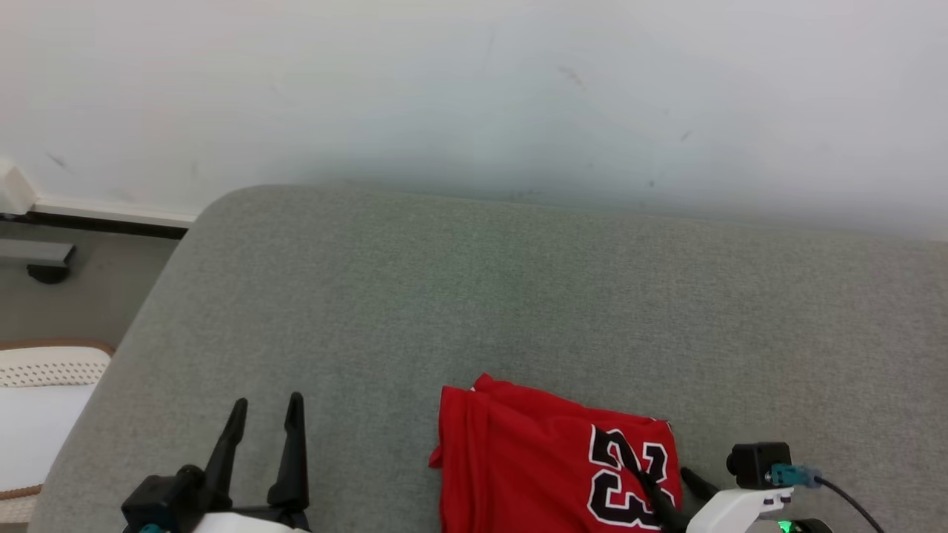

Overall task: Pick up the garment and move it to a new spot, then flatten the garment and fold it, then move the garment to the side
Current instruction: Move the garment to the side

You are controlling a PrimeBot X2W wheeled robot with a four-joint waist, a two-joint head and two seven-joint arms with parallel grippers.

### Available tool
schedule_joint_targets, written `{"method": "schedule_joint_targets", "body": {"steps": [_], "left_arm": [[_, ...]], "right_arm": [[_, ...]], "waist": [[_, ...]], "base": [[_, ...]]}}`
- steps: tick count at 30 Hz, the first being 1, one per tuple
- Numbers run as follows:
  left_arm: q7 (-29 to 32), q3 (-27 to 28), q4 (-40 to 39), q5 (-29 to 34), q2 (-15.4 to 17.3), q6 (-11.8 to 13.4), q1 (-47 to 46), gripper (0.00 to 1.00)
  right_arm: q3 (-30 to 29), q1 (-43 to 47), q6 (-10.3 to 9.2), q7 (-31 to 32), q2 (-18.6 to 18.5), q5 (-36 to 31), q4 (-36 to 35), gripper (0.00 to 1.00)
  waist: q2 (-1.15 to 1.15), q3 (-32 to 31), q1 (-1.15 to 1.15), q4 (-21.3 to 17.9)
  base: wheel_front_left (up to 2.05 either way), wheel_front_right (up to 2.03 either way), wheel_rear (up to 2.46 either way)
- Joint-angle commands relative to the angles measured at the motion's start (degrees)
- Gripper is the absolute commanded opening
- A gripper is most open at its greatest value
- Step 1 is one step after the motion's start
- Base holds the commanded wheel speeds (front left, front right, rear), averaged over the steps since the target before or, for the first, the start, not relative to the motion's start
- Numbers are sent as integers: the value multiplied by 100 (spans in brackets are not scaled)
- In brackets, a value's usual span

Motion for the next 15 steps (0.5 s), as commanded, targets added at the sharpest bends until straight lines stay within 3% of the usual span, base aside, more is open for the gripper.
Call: {"method": "schedule_joint_targets", "body": {"steps": [1,6,9,10,15], "left_arm": [[-7,0,4,-19,19,-19,-55,100],[-7,-15,25,-37,19,-26,-72,100],[-7,-5,41,-42,19,-24,-66,100],[-7,4,46,-42,19,-18,-62,100],[-7,26,44,-28,18,-7,-27,100]], "right_arm": [[2,-23,0,181,29,78,161,100],[59,-11,-4,626,127,196,506,100],[118,-30,-3,597,162,252,469,19],[135,-43,1,539,169,261,430,0],[161,-145,1,261,59,305,298,0]], "waist": [[0,29,0,53],[0,66,0,127],[0,62,0,134],[0,55,0,130],[0,-23,0,72]], "base": [[0,0,0],[0,0,0],[0,0,0],[0,0,0],[0,0,0]]}}
